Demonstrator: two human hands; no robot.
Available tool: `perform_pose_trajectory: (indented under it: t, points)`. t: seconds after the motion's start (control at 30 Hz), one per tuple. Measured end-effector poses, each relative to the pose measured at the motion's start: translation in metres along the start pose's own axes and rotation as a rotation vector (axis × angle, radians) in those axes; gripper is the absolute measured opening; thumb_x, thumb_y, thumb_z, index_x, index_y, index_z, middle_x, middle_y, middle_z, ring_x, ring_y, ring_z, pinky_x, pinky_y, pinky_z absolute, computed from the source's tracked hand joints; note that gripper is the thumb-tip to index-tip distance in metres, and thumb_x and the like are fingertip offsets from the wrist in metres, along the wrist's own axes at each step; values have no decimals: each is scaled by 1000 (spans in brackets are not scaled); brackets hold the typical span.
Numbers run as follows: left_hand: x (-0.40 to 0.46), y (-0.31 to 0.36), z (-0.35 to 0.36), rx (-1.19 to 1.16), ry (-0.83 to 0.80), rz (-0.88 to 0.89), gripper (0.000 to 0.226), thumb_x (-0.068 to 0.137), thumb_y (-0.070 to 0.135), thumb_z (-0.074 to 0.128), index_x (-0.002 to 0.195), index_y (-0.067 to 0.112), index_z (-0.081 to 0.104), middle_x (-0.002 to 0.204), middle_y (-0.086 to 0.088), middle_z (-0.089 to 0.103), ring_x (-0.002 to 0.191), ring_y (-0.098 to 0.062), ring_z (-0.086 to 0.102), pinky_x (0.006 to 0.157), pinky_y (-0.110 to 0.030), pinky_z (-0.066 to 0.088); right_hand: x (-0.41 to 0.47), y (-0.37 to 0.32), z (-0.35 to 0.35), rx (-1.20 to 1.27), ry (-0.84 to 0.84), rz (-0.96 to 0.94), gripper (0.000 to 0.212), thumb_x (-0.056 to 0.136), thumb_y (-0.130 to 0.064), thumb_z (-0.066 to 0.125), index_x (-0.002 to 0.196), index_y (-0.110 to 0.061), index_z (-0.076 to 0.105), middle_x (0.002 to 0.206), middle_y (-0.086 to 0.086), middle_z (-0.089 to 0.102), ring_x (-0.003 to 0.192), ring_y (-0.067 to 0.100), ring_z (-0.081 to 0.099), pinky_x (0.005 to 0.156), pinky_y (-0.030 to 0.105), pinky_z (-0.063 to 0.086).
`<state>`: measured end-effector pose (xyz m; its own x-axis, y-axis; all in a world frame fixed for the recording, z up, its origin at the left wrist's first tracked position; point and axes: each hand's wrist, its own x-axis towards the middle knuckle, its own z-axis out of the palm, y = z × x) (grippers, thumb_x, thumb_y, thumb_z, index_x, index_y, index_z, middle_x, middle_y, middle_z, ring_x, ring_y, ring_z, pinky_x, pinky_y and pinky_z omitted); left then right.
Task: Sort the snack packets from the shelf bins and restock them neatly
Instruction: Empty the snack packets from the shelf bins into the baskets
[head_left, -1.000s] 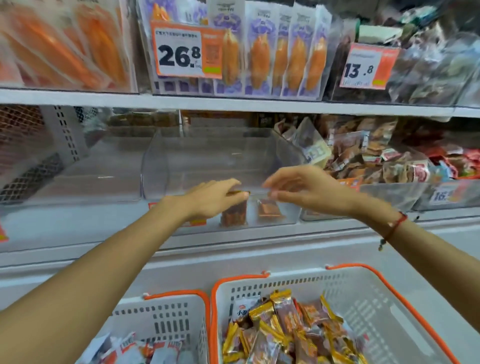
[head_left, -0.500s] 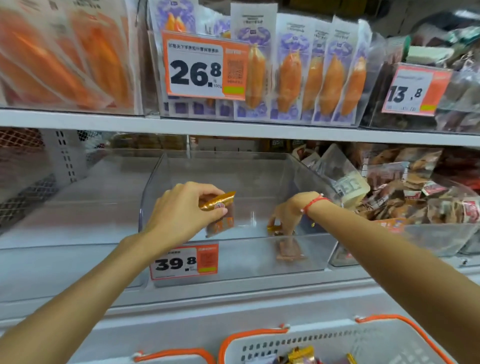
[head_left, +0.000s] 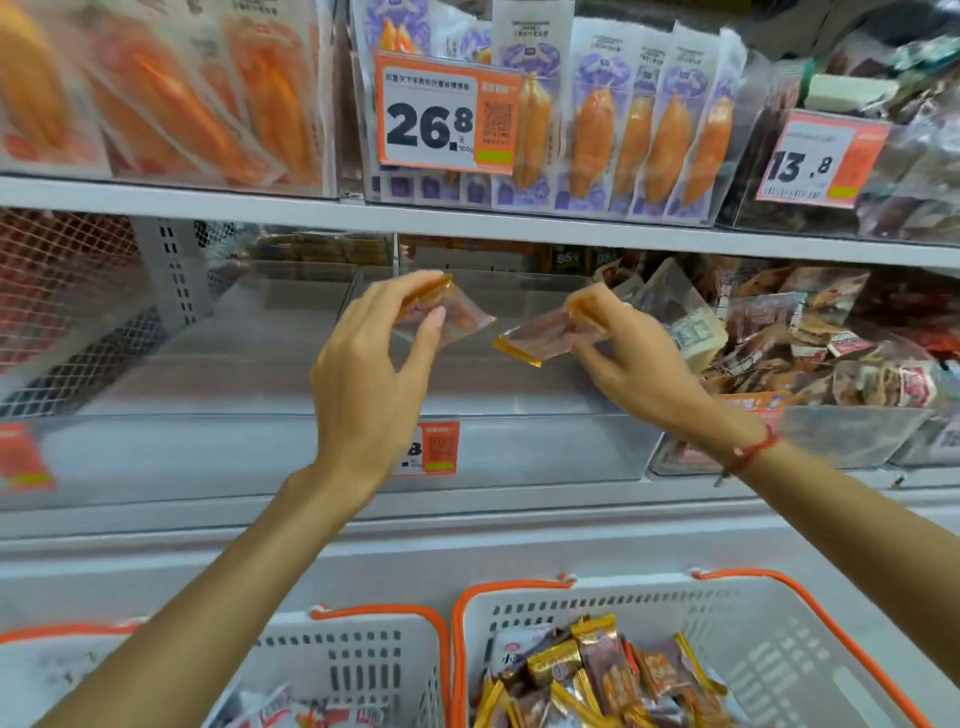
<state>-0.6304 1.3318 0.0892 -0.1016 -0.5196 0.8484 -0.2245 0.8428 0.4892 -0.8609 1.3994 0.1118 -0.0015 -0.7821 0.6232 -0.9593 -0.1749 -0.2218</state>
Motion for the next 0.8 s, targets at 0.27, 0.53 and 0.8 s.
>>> perform_pose_trajectory:
  t: [0.27,0.53,0.8]
  points:
    - [-122,51,-20,-60,-93,-168,24,96,34,51,119,37,53,108,19,56,94,0,53,79,-7,41,-168,-25,-41,30,-142,212,25,85,-30,59,107,-19,60,91,-12,68,81,10,65,72,29,51]
    - [-206,38,24,215,-936,-427,58,101,35,45,153,22,22,160,3,20,146,-15,16,117,-31,18,-211,6,3,-70,-955,374,51,95,-26,58,143,-20,40,141,-1,48,129,20,46,102,24,36]
    - [-232,-61,-85,548,-614,-445,37,78,7,73,114,12,67,125,-6,63,117,-30,57,101,-43,43,-155,-74,94,50,-924,103,26,94,-18,55,118,-22,65,113,0,67,98,19,63,85,30,48]
